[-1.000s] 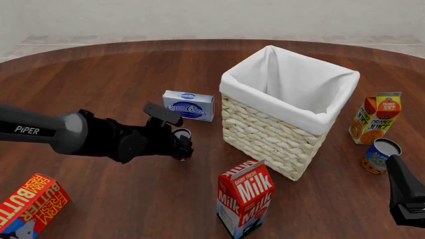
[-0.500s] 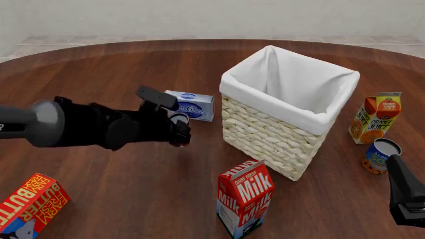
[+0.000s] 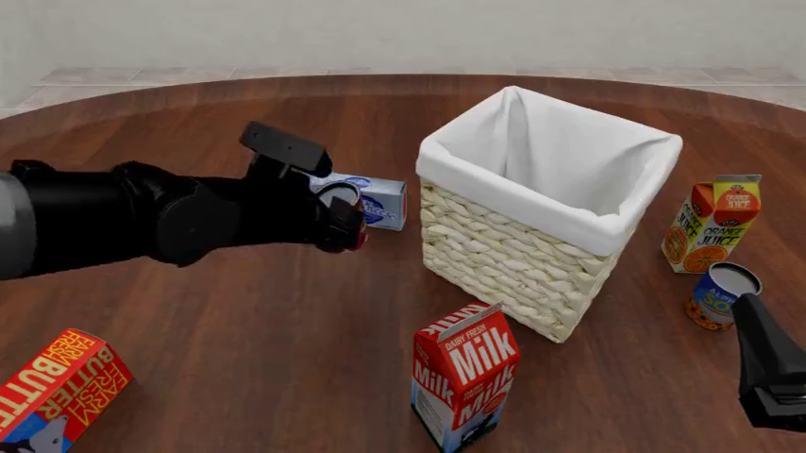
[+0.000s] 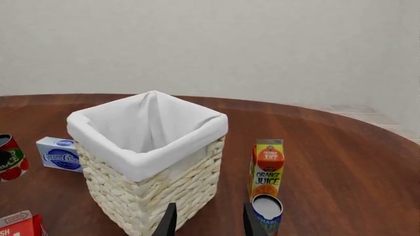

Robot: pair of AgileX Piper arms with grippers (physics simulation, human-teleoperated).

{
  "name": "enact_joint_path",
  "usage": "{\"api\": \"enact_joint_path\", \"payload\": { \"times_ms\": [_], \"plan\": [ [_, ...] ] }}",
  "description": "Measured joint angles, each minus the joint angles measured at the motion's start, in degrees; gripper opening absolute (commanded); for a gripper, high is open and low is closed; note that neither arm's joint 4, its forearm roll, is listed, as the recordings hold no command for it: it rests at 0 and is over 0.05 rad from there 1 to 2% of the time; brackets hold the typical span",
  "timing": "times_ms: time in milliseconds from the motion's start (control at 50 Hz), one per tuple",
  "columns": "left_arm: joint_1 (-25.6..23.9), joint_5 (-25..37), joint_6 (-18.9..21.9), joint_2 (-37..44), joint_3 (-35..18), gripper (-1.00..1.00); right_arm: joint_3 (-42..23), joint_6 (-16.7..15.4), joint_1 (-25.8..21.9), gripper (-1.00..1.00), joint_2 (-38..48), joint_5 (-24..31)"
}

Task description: Pick up the alphabet soup and the tomato sauce, and put them in the basket.

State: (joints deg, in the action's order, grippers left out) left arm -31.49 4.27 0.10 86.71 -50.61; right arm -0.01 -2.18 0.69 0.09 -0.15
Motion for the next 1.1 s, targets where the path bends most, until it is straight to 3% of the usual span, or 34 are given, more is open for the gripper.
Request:
{"api": "enact_joint_path", "payload": {
  "times_ms": [380,1100],
  "plan": [
    [-1.85,4.9,1.25,-4.82,-3.98,-1.0,0.0,-0.1,-0.02,1.0,-0.06,-0.04],
    [-3.33,14.2,6.76,-5.56,-18.26,-1.0,0.0,-0.03,0.06,1.0,-0.06,-0.1]
  ]
}}
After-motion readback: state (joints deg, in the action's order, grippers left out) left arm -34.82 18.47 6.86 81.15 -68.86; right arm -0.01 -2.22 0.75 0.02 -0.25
